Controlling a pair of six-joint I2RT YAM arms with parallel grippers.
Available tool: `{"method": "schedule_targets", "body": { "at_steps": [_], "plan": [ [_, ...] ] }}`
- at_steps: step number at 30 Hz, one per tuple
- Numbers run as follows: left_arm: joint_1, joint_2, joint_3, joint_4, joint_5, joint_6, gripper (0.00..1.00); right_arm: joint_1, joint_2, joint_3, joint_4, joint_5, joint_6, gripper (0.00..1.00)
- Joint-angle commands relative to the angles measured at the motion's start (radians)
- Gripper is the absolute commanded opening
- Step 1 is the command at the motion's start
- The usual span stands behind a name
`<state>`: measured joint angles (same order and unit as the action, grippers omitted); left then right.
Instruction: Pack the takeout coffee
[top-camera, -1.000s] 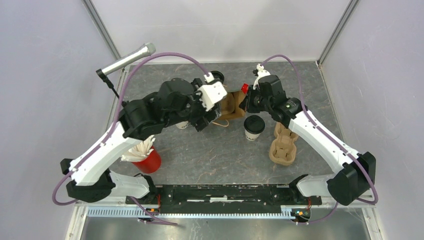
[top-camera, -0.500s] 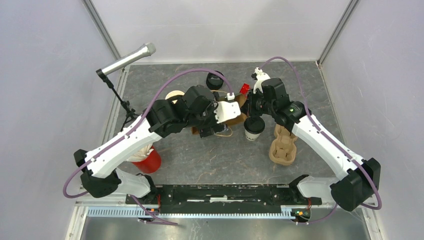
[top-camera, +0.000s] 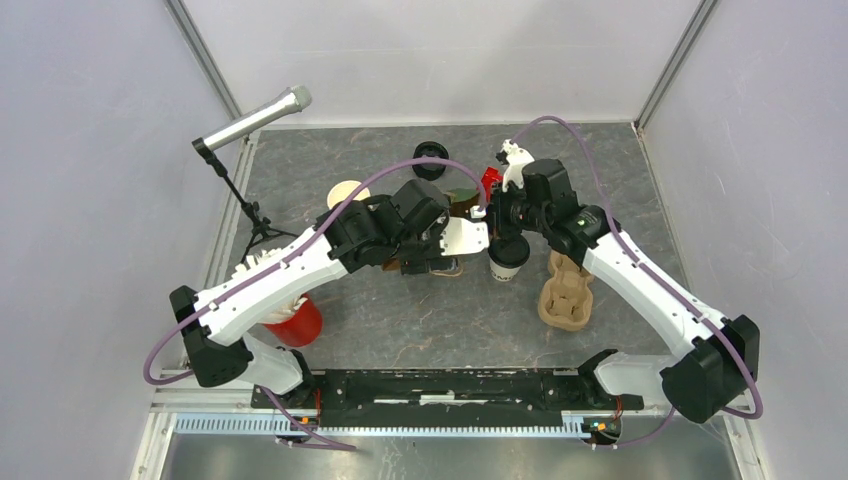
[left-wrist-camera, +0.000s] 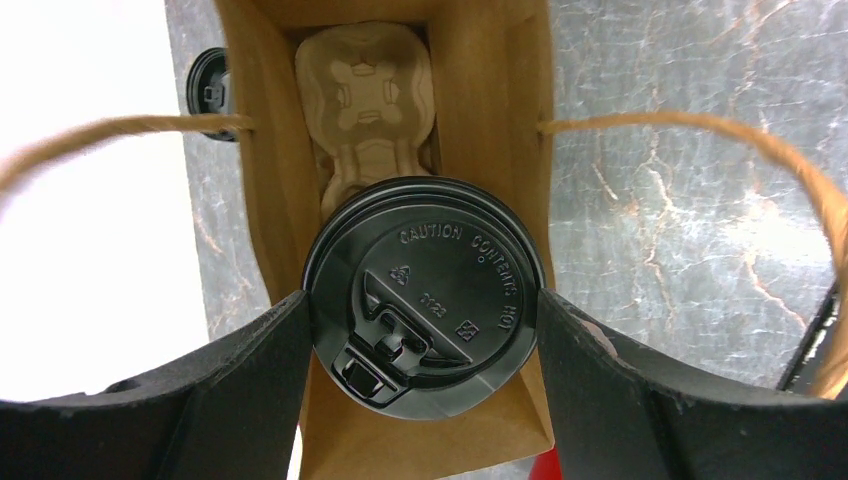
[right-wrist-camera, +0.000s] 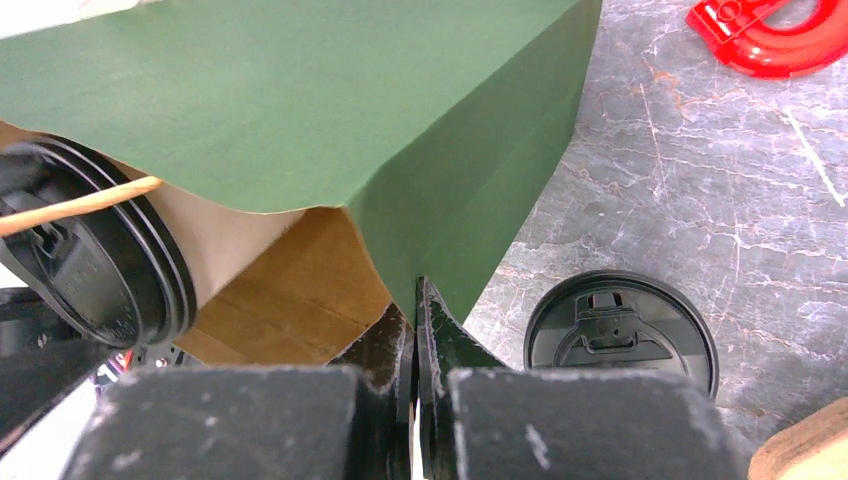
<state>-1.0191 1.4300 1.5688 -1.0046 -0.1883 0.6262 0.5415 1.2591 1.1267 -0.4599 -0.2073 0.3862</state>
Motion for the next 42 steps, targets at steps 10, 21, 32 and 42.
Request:
{"method": "schedule_targets", "body": {
  "at_steps": [10, 21, 32, 42],
  "plan": [
    [-0.013, 0.005, -0.010, 0.118, -0.060, 0.069, 0.54, 0.002, -0.016, 0.013, 0.003, -0.073, -0.053, 0.04],
    [-0.058, -0.008, -0.011, 0.147, -0.014, 0.008, 0.53, 0.002, -0.055, 0.042, -0.061, -0.024, -0.031, 0.00],
    [-0.115, -0.066, -0.027, 0.076, -0.076, 0.015, 0.52, 0.002, -0.073, 0.027, -0.125, -0.051, -0.068, 0.00],
    [-0.124, -0.052, -0.090, 0.066, -0.105, 0.056, 0.51, 0.000, -0.095, 0.022, -0.164, -0.066, -0.113, 0.00]
  ]
}}
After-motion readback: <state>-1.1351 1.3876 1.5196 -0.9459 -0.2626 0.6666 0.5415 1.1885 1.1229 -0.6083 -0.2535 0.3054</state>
